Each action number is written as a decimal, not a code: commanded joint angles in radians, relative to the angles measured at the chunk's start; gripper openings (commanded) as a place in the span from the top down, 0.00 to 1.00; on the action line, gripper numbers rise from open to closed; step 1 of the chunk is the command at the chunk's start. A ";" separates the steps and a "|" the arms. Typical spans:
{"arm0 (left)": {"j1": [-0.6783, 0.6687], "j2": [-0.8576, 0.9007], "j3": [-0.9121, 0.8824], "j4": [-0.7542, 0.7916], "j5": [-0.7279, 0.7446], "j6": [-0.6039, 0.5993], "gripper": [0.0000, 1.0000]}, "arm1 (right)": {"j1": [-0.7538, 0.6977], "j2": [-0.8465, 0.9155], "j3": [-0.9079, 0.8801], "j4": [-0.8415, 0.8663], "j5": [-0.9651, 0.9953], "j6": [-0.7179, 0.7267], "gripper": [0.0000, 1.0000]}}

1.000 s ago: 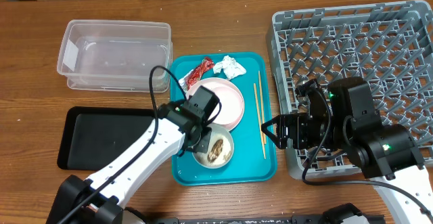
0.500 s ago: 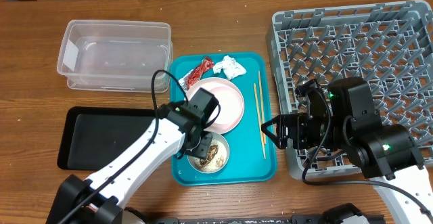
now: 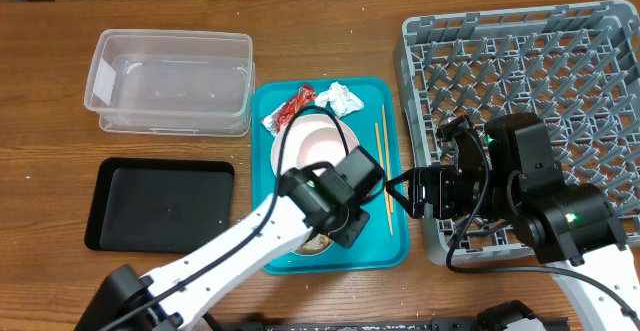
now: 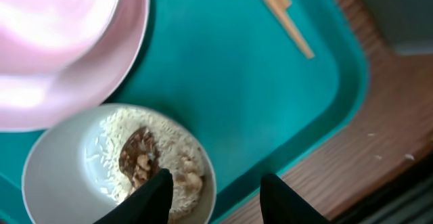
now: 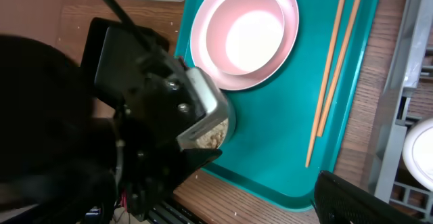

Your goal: Sort waste into correct bins and load items into the dishwasher

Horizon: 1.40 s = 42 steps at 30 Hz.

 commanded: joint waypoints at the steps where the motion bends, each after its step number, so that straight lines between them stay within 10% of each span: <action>1: -0.001 0.044 -0.020 0.006 -0.105 -0.130 0.56 | 0.008 -0.006 0.013 0.003 0.009 -0.003 0.05; 13: -0.011 0.222 -0.021 0.077 -0.053 -0.148 0.62 | 0.008 -0.006 0.013 0.003 0.009 -0.003 0.05; 21: -0.014 0.224 -0.009 0.066 -0.056 -0.150 0.86 | 0.008 -0.006 0.013 0.021 0.009 -0.003 0.04; 42: 0.032 -0.149 0.006 -0.207 -0.102 -0.303 0.96 | 0.008 -0.006 0.013 0.017 0.010 -0.004 0.01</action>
